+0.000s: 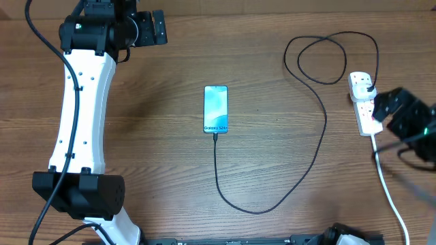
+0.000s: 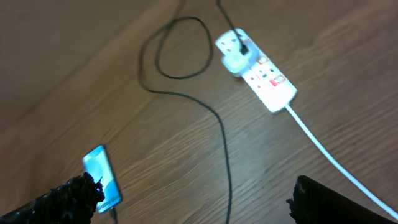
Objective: Plug charger to phone and switch on socket
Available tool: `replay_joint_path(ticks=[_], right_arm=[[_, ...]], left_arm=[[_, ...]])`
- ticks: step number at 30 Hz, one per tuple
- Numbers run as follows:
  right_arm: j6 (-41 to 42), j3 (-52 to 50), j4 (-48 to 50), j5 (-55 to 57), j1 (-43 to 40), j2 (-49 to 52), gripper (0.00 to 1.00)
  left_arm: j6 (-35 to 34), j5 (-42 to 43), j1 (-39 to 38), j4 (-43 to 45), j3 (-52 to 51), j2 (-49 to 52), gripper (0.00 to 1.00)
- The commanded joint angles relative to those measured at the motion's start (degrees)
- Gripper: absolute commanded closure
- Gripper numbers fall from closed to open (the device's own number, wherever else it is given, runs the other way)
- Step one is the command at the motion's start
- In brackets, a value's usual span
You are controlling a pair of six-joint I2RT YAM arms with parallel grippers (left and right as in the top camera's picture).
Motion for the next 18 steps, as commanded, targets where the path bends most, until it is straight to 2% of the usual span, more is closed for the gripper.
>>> replay_joint_path(ticks=[1,6,13,18], right_arm=[[0.11,-0.92,-1.66,-0.17,2.49,-4.74,0.00],[0.07,-0.92,-7.13,-0.87,3.23,-9.70,0.00],[0.09,-0.92,-16.44,-3.82,3.23,-9.97,0.00],[0.09,-1.01,-16.37,-10.82,3.23,-9.97,0.00]], left_arm=[[0.48,-0.61,-0.17,0.07,0.02,0.24,0.00],[0.48,-0.61,-0.17,0.07,0.02,0.24,0.00],[0.46,-0.61,-0.17,0.07,0.02,0.24,0.00],[0.48,-0.61,-0.17,0.07,0.02,0.24,0.00]])
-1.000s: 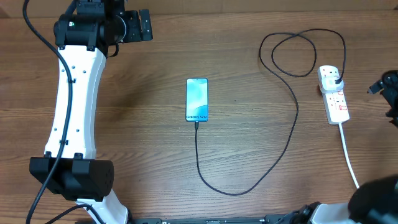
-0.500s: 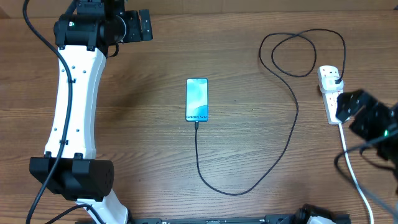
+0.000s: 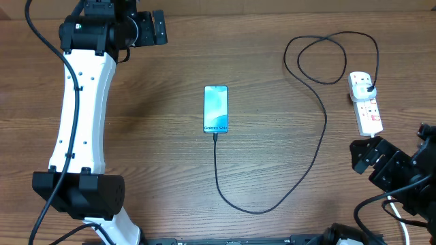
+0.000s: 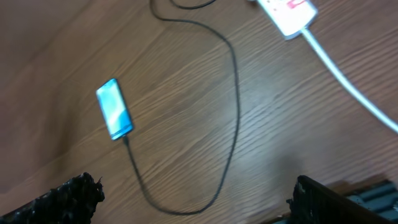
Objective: Plug charger to phone and switch on socket
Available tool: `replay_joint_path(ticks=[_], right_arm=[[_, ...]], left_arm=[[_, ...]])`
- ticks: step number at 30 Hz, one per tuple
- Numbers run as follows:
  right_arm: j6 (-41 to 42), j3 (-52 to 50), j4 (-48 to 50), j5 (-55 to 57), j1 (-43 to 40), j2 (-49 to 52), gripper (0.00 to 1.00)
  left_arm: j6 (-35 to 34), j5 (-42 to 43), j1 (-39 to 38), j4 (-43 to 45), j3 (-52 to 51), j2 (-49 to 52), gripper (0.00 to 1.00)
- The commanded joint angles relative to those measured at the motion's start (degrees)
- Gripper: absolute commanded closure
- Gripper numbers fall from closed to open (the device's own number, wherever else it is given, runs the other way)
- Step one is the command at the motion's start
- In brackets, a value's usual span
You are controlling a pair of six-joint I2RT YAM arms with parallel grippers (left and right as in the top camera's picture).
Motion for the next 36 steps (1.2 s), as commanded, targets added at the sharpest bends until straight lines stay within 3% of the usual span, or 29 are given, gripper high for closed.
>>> replay_joint_path(ticks=[1,36], right_arm=[[0.00,-0.13,0.13,-6.82,0.33,0.00,0.00],[-1.97,-0.13,4.44,-9.62,0.33,-0.02,0.00]], left_arm=[[0.46,-0.61,-0.17,0.04,0.02,0.24,0.00],[0.46,-0.61,-0.17,0.02,0.02,0.24,0.00]])
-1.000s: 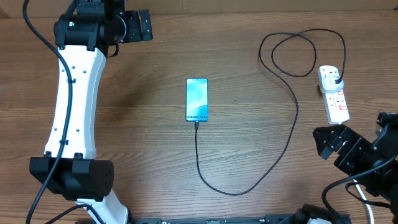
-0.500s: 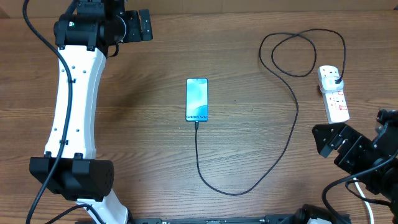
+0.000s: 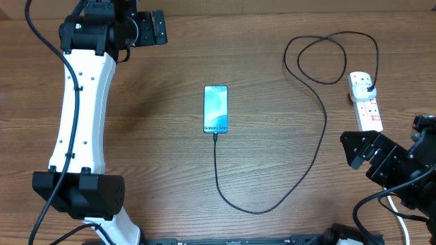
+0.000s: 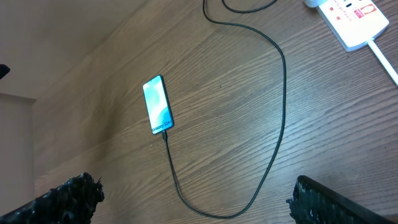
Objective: Plug charger to phone and switch on socket
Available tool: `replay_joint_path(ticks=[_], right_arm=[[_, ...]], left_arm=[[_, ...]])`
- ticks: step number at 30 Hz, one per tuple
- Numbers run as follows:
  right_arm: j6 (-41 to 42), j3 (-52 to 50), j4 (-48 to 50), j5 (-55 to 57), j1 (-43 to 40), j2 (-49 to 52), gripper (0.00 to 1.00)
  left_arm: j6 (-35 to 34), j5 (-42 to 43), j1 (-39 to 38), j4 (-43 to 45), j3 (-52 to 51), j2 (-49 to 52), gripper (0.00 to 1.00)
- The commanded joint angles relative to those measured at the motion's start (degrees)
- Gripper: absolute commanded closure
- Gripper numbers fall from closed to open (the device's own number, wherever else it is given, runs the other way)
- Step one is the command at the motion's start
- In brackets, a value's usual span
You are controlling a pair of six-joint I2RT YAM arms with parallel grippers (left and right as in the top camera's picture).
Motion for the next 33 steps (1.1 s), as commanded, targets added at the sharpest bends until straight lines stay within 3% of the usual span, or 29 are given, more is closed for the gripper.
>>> replay_joint_path(ticks=[1,17,25,33], right_arm=[[-0.76,-0.09,0.31,-0.81,0.33,-0.02,0.00],[-0.79,-0.09,2.12,-1.44,0.33,-0.02,0.00],[-8.22,-0.09,2.80,-1.64,0.33,-0.02,0.00],[-8.79,-0.11,8.52,-5.38,3.89,-0.59,0.00]], left_arm=[[0.46,-0.61,-0.17,0.04,0.02,0.24,0.01],[0.48,-0.61,-0.17,0.04,0.02,0.24,0.00],[0.46,-0.61,-0.17,0.04,0.02,0.24,0.00],[0.46,-0.61,-0.17,0.04,0.02,0.24,0.00]])
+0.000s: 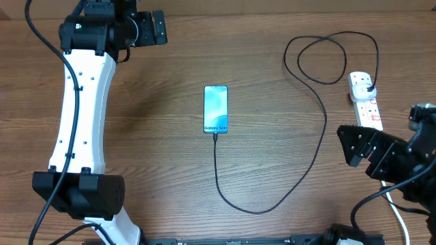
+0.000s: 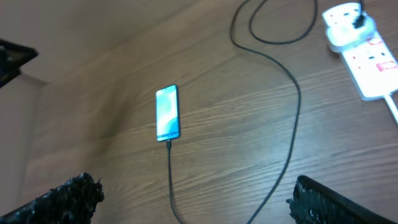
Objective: Plug charger to phone and switch on socket
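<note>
The phone (image 1: 215, 109) lies flat mid-table with its screen lit, also seen in the right wrist view (image 2: 168, 113). A black cable (image 1: 320, 146) is plugged into its near end and loops right and up to the white charger plug (image 1: 361, 83) in the white power strip (image 1: 366, 107). The wrist view also shows the strip (image 2: 373, 71); its switch positions are too small to read. My right gripper (image 1: 351, 145) hovers open and empty just in front of the strip, fingers (image 2: 323, 199) wide apart. My left gripper (image 1: 155, 28) is far off at the back left.
The left arm's white links (image 1: 78, 122) run down the table's left side. The strip's white lead (image 1: 395, 204) trails toward the front right beside my right arm. The cable makes a loose coil (image 1: 330, 58) at the back right.
My right gripper has shifted slightly toward the strip. Its camera now takes in the whole strip and charger plug. Phone, cable and left arm have not moved.
My right gripper was first right beside the power strip. It then stood withdrawn near the front right corner, later a little farther left and nearer the strip, and now just in front of it. The phone stayed lit with the cable in it throughout.
</note>
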Available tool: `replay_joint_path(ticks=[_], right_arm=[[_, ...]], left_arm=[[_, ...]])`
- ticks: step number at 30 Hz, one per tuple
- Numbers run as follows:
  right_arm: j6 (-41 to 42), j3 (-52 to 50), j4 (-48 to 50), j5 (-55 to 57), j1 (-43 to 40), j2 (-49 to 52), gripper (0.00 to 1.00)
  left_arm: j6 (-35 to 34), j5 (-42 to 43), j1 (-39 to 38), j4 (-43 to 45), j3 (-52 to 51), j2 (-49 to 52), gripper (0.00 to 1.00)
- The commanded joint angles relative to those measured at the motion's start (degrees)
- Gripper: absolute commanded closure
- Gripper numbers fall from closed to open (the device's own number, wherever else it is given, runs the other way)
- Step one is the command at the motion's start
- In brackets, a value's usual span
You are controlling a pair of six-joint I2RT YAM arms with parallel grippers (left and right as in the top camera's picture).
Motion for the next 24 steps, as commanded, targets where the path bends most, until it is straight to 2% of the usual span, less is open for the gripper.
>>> replay_joint_path(ticks=[1,5,8,14,20,24], right_arm=[[-1.16,-0.02,3.32,-1.20,3.85,-1.51,0.00],[-1.16,-4.09,9.84,0.85,10.21,-7.93,0.00],[-1.14,-14.25,18.78,0.85,13.33,-14.93,0.00],[-1.09,-40.98,43.87,0.83,16.59,-28.50,0.00],[-1.14,-58.45,60.96,0.90,17.62,-37.86,0.00],[-1.14,-66.27,68.87,1.73,17.68,-41.70,0.00]], left_arm=[[0.46,-0.61,-0.17,0.04,0.02,0.24,0.00],[0.46,-0.61,-0.17,0.04,0.02,0.24,0.00],[0.46,-0.61,-0.17,0.04,0.02,0.24,0.01],[0.46,-0.61,-0.17,0.04,0.02,0.24,0.00],[0.46,-0.61,-0.17,0.04,0.02,0.24,0.00],[0.46,-0.61,-0.17,0.04,0.02,0.24,0.00]])
